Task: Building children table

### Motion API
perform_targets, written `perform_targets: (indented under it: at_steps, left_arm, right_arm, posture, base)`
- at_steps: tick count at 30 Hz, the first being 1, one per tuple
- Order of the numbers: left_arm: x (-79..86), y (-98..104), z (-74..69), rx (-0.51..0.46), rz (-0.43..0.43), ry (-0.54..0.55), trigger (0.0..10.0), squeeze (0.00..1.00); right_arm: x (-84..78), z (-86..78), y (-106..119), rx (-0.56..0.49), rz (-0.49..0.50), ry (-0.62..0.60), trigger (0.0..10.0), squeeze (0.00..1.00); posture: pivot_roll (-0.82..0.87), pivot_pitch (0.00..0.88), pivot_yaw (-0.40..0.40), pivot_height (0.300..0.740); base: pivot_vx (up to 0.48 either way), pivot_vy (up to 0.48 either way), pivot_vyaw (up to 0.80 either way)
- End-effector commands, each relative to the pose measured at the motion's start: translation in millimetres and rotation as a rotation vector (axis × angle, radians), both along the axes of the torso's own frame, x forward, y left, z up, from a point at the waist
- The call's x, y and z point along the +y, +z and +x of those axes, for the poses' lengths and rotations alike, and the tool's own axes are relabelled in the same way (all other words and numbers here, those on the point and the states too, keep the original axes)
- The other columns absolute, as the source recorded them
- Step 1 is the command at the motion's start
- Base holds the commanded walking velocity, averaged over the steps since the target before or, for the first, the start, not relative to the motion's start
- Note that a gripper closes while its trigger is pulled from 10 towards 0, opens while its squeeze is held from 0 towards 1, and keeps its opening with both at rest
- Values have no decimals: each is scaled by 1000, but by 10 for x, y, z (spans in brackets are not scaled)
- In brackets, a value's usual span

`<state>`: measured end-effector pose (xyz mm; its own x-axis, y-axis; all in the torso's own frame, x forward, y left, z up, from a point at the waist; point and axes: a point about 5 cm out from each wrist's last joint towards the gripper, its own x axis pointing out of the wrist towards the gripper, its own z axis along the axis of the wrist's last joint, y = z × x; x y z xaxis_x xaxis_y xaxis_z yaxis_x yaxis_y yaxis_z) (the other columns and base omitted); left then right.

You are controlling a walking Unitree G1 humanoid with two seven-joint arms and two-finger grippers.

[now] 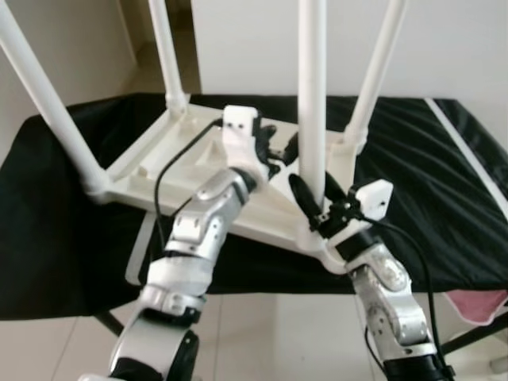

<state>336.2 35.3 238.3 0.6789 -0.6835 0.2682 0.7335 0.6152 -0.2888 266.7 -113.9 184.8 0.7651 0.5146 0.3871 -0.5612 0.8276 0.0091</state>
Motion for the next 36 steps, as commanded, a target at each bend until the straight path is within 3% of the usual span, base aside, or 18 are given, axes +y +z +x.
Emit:
perform_targets:
  at_steps: [1,15,25,31,36]
  left_arm:
    - [-311,199,-453,-238,-57,-668,10000,0]
    - [-351,292,-629,-272,-56,-767,10000,0]
    - [-317,292,-610,-240,-55,-732,10000,0]
    - [-277,245,-395,-208,-45,-543,10000,0]
    - [-141,216,-162,-120,-130,-349,10000,0]
  right_arm:
    - [50,-2,-81,75,-32,75,10000,0]
    - [-21,-1,-8,103,-53,112,10000,0]
    - [-35,6,43,103,-48,115,10000,0]
    - [-109,-10,114,76,-9,65,10000,0]
    - [-203,-16,181,53,37,-18,10000,0]
  posture:
    - [-43,0,-12,740]
    - [-52,0,-6,740]
    - [-51,0,-13,740]
    - [-56,0,-16,740]
    - [-64,0,-5,740]
  base:
    - [0,0,0]
    - [0,0,0]
    - [0,0,0]
    - [0,0,0]
    - [0,0,0]
